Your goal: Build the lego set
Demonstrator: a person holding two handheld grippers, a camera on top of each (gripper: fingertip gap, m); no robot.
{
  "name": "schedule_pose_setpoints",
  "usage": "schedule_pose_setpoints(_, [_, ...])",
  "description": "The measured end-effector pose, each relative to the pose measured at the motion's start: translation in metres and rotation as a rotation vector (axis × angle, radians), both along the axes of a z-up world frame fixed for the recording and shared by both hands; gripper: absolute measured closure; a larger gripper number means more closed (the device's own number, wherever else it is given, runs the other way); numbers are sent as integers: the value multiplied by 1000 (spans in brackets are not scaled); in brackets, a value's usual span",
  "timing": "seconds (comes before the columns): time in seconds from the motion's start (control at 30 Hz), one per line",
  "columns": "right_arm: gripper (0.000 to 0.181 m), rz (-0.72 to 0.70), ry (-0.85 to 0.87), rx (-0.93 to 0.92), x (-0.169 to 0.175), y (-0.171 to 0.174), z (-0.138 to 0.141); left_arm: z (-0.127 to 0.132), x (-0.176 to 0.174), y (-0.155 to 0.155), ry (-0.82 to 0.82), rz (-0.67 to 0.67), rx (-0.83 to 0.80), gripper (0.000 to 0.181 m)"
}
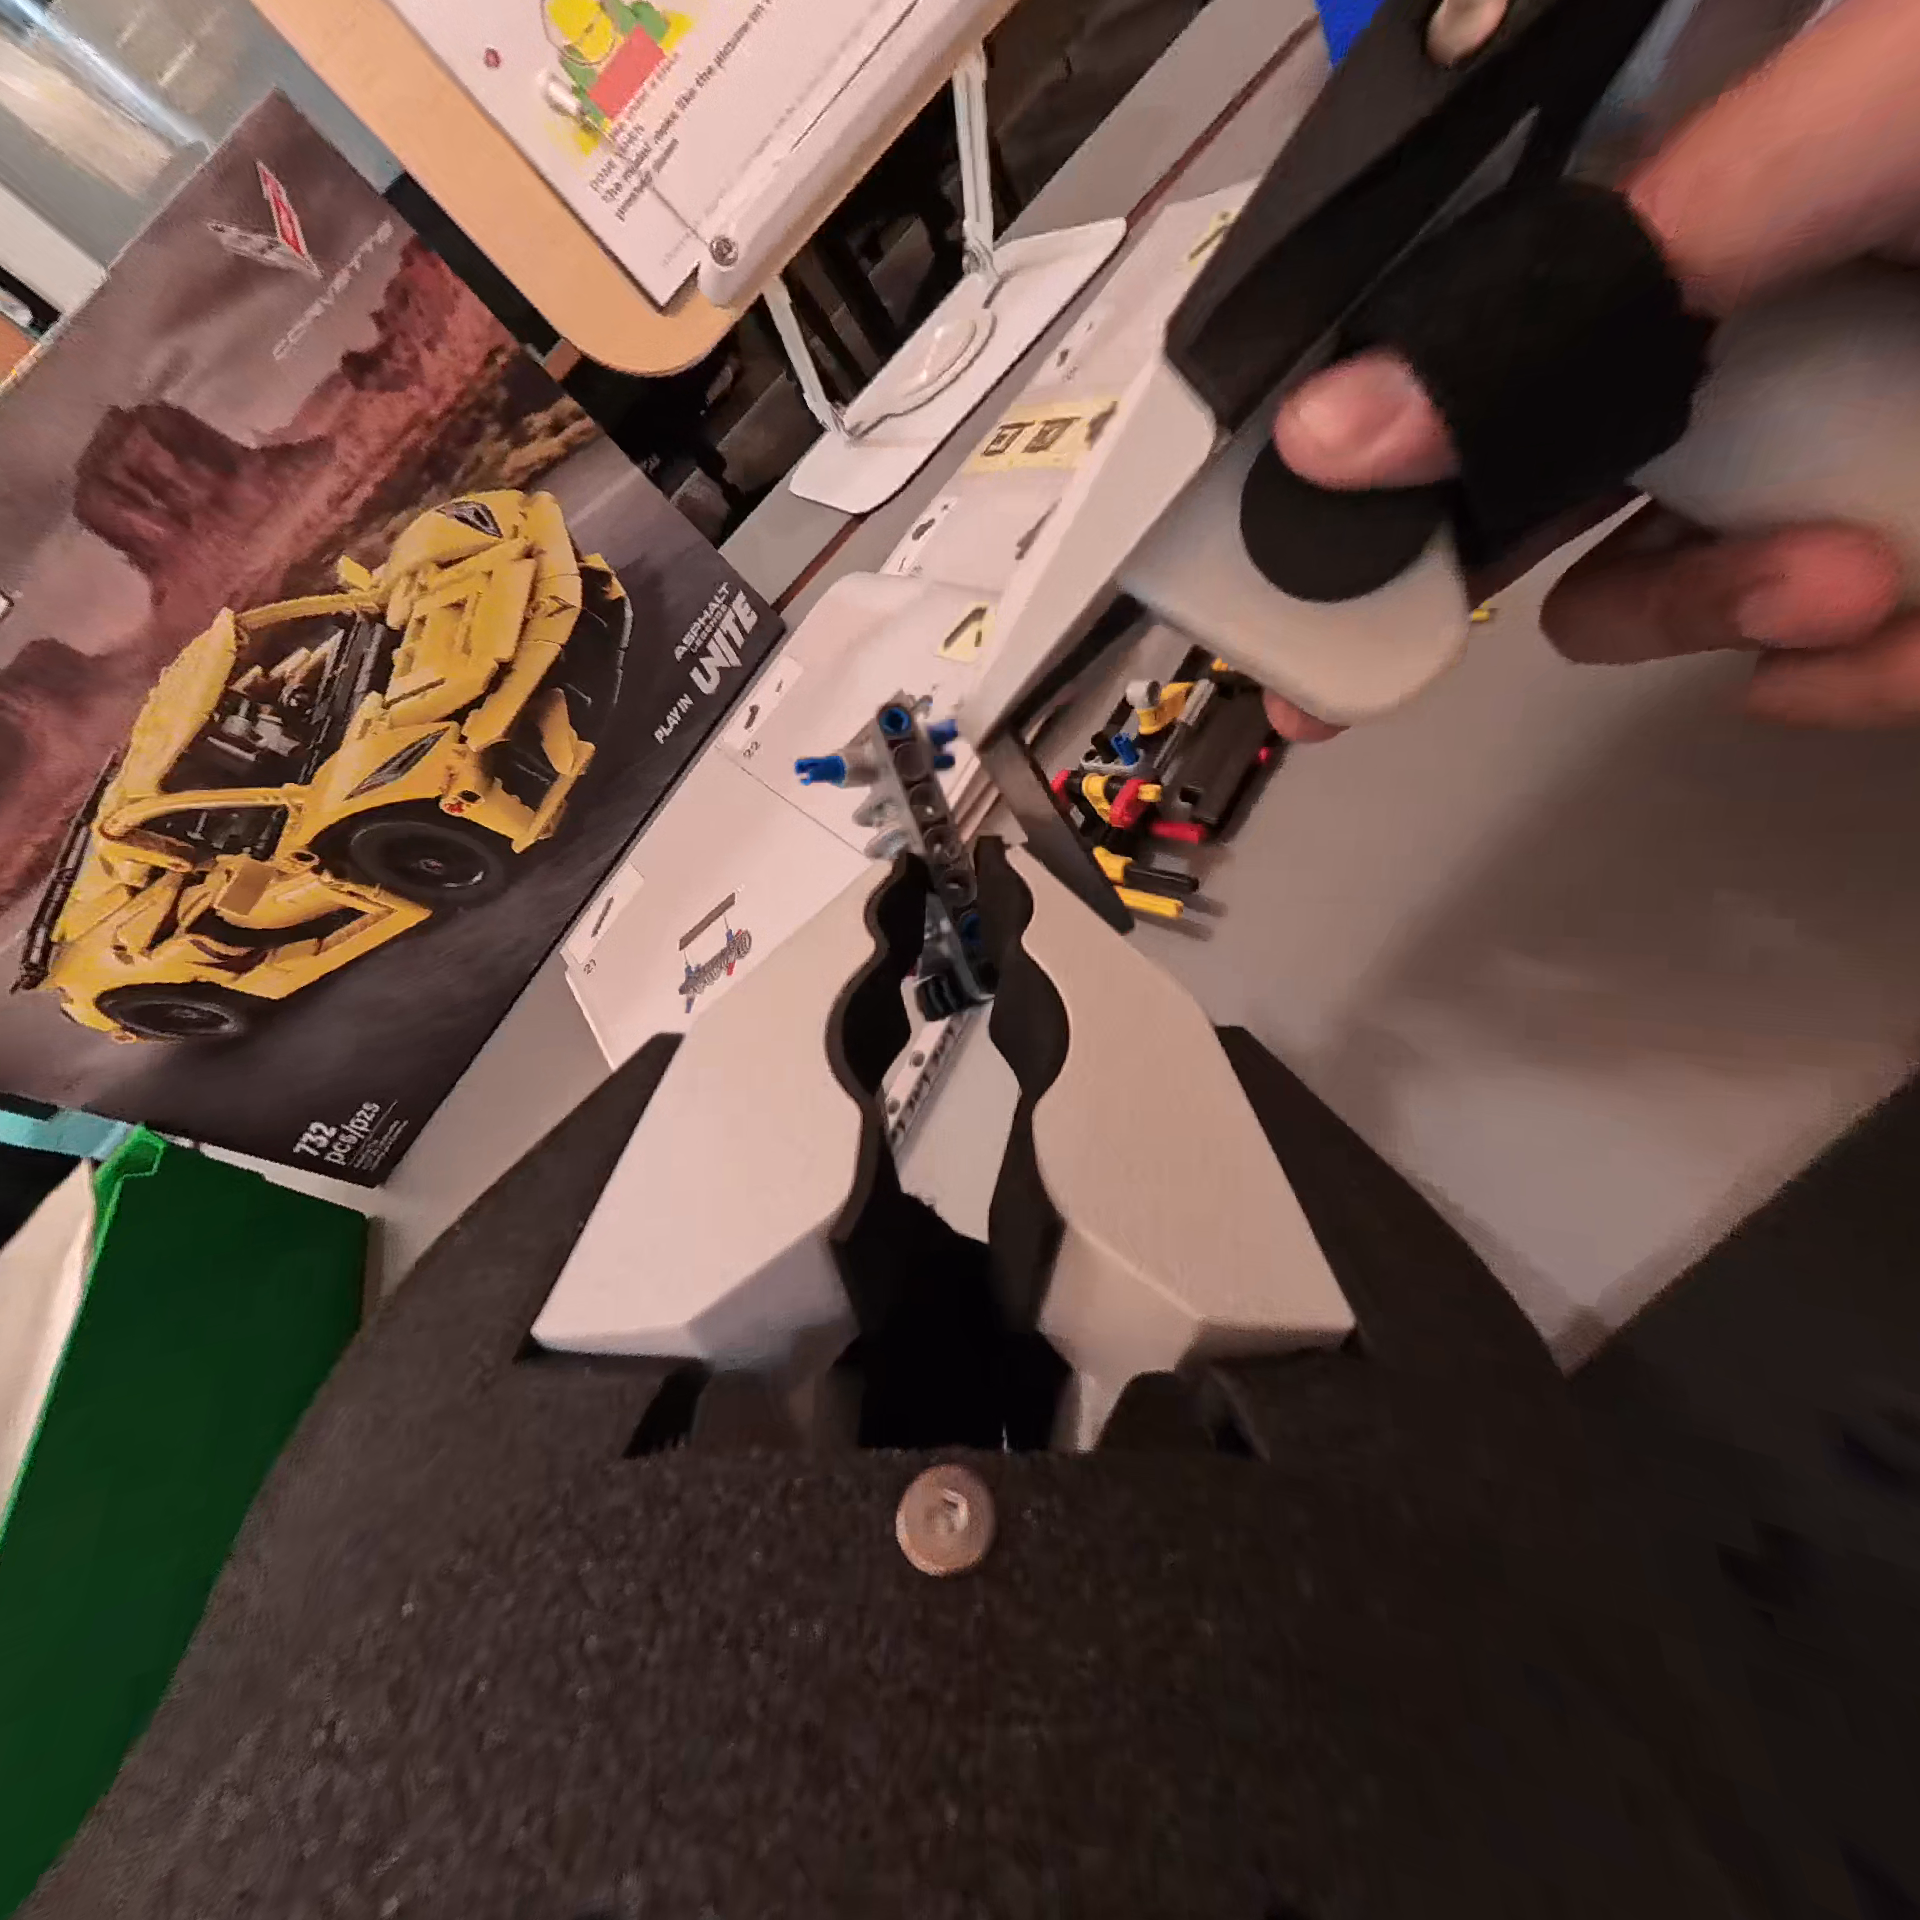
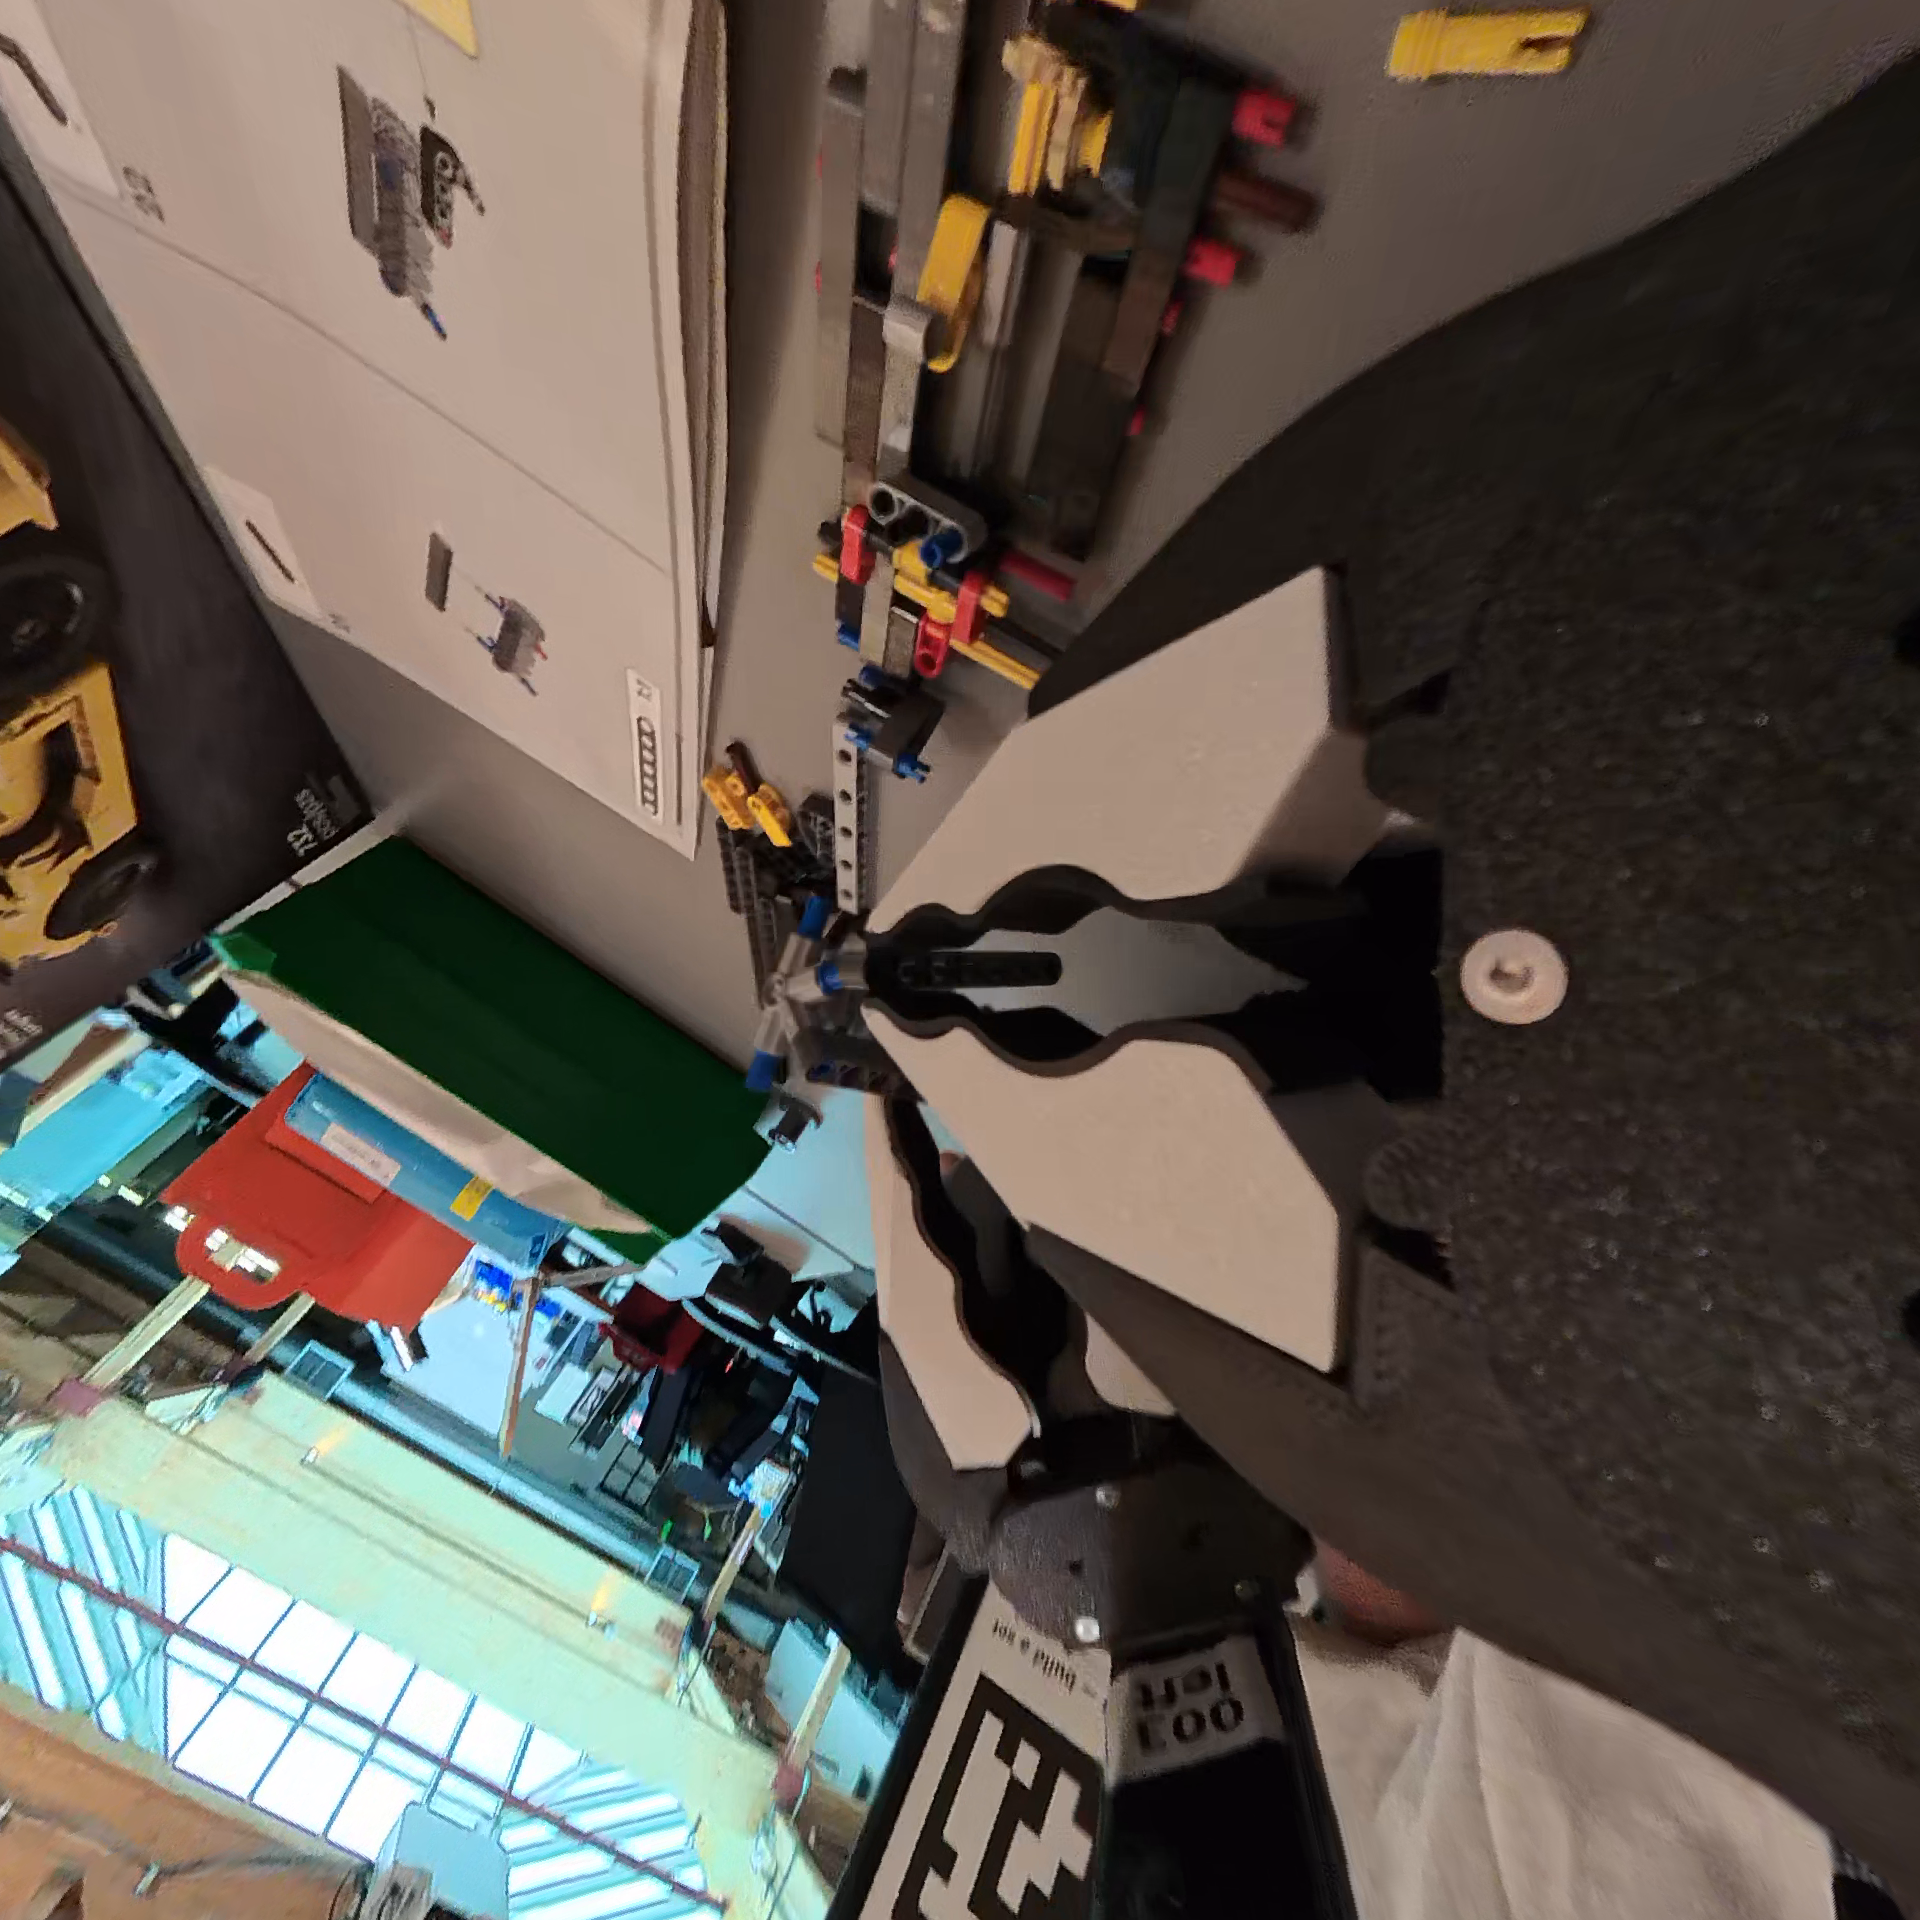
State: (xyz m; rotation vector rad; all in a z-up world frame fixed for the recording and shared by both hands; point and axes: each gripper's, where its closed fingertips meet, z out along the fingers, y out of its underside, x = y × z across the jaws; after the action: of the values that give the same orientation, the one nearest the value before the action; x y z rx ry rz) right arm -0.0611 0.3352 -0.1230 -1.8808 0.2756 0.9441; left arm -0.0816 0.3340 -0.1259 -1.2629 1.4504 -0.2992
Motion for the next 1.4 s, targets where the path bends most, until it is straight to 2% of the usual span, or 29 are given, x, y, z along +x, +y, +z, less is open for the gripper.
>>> schedule_pose_setpoints(0.1, [174, -18, -12, 11, -3, -6, -3, 3, -3, -6, 22, -18, 56, 173])
schedule_pose_setpoints(0.27, [175, 61, 393, 81, -5, -12, 12, 3, -2, -7, -10, -67, -53, 173])
schedule_pose_setpoints(0.3, [175, 73, 429, 78, -6, -12, 11, 1, -2, -7, -8, -79, -61, 173])
schedule_pose_setpoints(0.4, [174, 67, 394, 72, -6, -12, 7, -3, -3, -7, 6, -100, -41, 173])
schedule_pose_setpoints(0.5, [174, 45, 281, 62, -6, -10, 4, -4, -4, -6, 22, -100, -21, 173])
schedule_pose_setpoints(0.6, [175, 3, 42, 43, -4, -8, -5, -4, -4, -7, 31, -108, 8, 172])
schedule_pose_setpoints(0.73, [175, -12, -87, 70, -2, -7, -5, -3, -2, -7, 37, -110, 11, 172])
schedule_pose_setpoints(0.8, [174, -17, -159, 110, 0, -7, -4, -3, -1, -7, 16, -119, -55, 172])
schedule_pose_setpoints(0.93, [174, -37, -469, 198, 0, -6, -2, -3, -3, -9, -41, -144, -268, 172])
schedule_pose_setpoints(1.23, [174, 75, -1195, 259, -4, -8, -8, -16, -12, -10, 51, -196, -298, 171])
schedule_pose_setpoints(1.33, [174, 140, -1344, 224, -3, -8, -18, -16, -13, -10, 77, -209, -257, 172])
schedule_pose_setpoints(1.4, [174, 150, -1360, 210, -3, -8, -22, -15, -13, -9, 91, -215, -229, 172])
